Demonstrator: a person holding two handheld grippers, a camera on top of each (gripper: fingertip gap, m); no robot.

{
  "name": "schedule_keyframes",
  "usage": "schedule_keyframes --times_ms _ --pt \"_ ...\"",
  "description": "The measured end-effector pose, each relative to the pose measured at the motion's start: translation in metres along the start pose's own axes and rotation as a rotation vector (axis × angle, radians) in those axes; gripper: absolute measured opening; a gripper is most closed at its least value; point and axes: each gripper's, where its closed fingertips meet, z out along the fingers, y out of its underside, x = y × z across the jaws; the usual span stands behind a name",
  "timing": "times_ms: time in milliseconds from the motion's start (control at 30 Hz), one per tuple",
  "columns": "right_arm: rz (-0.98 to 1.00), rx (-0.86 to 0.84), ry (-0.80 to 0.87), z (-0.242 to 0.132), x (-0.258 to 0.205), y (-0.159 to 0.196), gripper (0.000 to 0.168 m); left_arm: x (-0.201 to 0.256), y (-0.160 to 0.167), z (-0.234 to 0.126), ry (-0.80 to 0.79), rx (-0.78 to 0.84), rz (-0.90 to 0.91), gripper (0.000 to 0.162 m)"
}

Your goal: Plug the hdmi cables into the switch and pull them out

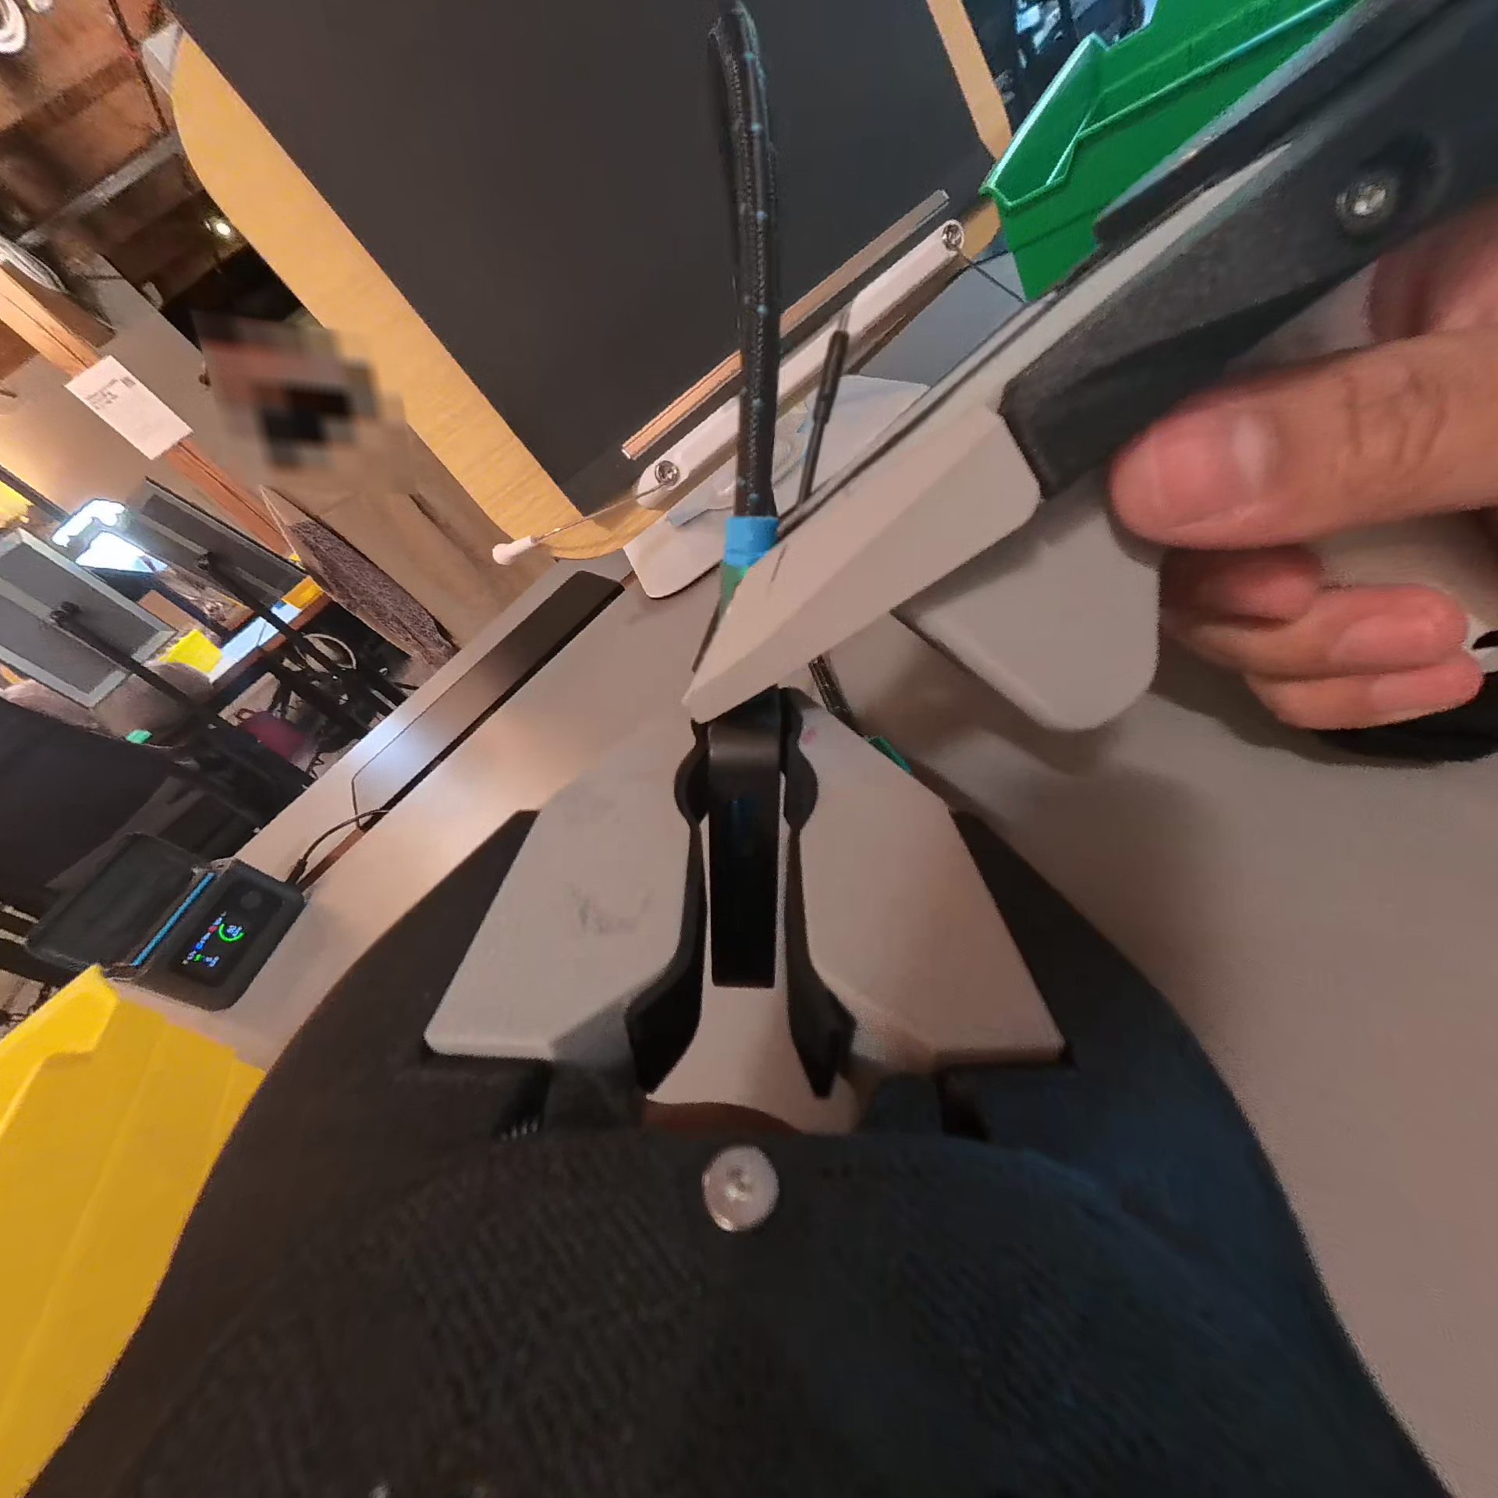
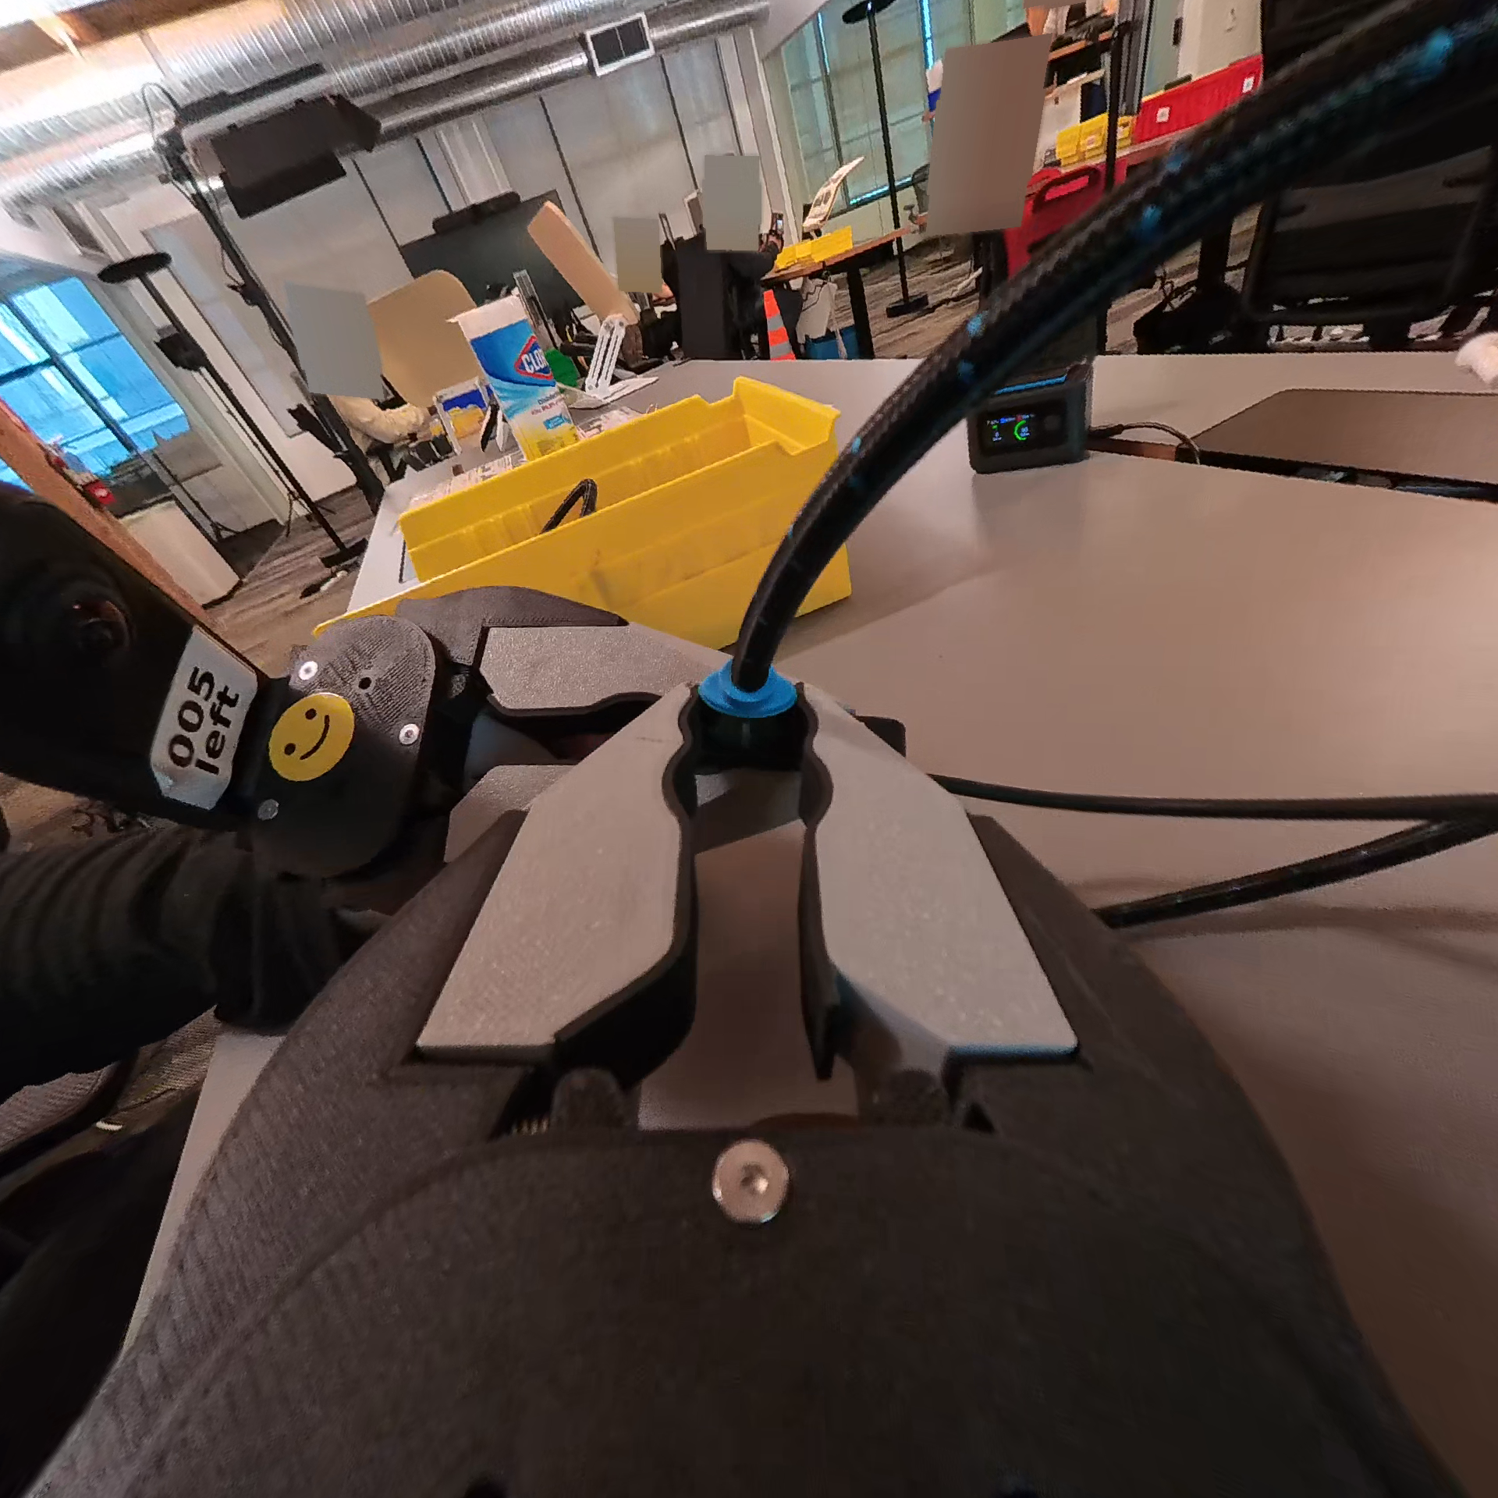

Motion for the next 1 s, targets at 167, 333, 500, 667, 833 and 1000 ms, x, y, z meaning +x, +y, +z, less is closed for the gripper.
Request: schedule_keyframes --times_ms 167,333,500,667,833,1000 --pt "-0.017 -0.006 0.014 -0.001 0.0 0.0 0.018 0.001 0.0 0.0 0.021 -0.01 -0.005 0.011" --pt "-0.021 0.028 -0.007 -0.002 -0.004 -0.005 0.018 -0.002 -0.005 -0.004 -0.017 0.003 0.034 0.01" --pt "-0.022 0.003 0.002 -0.002 -0.002 -0.003 0.018 0.0 -0.004 -0.002 0.004 -0.006 0.006 0.01" --pt "0.018 0.025 0.002 -0.003 -0.001 -0.007 0.017 0.003 -0.006 -0.001 0.04 -0.014 -0.097 0.01" --pt "0.03 0.119 0.034 -0.009 -0.003 -0.022 0.017 0.003 -0.022 -0.002 0.065 0.05 -0.261 0.011" --pt "0.027 0.209 0.07 -0.018 -0.005 -0.039 0.016 0.003 -0.04 -0.003 0.067 0.119 -0.361 0.012"
